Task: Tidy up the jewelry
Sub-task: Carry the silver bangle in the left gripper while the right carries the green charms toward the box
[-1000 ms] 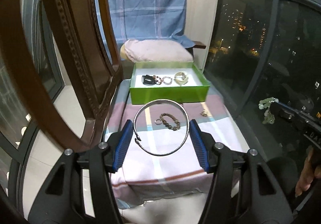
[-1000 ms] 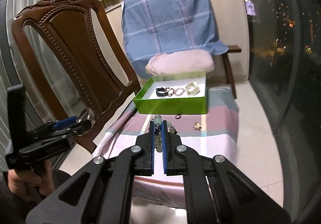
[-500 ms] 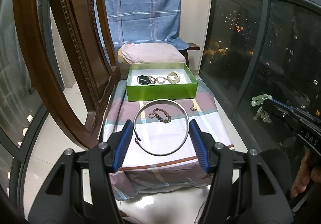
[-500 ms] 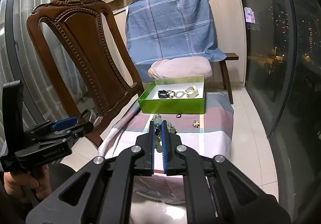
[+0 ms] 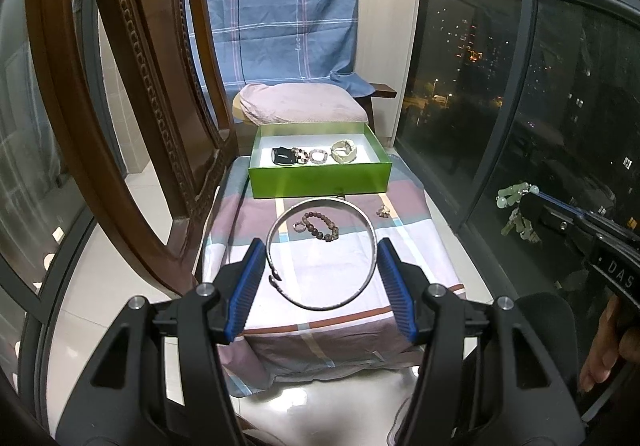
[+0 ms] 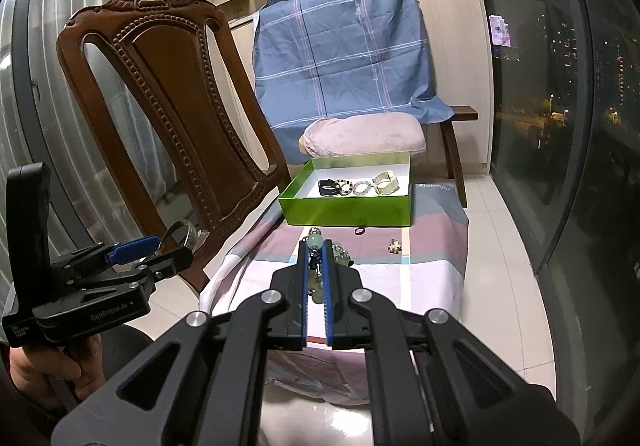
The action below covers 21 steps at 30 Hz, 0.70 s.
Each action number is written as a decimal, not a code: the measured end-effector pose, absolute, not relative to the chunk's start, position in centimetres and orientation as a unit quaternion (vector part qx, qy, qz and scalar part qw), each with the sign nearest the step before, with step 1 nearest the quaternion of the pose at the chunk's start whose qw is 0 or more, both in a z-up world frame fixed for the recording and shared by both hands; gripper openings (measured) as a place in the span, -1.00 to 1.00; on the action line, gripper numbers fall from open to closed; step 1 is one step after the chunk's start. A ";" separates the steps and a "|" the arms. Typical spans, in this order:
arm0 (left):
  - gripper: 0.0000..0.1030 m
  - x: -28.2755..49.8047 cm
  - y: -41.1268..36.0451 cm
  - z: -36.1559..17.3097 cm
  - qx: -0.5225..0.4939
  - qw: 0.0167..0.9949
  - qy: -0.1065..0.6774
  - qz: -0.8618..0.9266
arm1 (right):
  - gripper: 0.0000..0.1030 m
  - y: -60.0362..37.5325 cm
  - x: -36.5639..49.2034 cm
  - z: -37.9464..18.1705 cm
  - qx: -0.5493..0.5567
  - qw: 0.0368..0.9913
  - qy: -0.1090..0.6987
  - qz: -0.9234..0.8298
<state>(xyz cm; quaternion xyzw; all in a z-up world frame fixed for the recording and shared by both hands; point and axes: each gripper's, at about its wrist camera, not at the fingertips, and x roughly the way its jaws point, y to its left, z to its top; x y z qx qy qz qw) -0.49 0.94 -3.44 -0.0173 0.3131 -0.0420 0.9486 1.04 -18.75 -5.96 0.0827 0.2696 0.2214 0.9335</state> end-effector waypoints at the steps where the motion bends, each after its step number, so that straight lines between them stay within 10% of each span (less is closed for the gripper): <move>1: 0.11 -0.4 0.9 -3.5 -0.017 0.948 0.314 -0.042 | -0.87 -18.7 1.1 -6.0 0.082 0.934 0.270 0.221; 21: 0.11 1.7 0.8 -4.8 -0.021 0.940 0.338 -0.047 | -0.87 -18.0 3.5 -7.4 0.085 0.926 0.293 0.221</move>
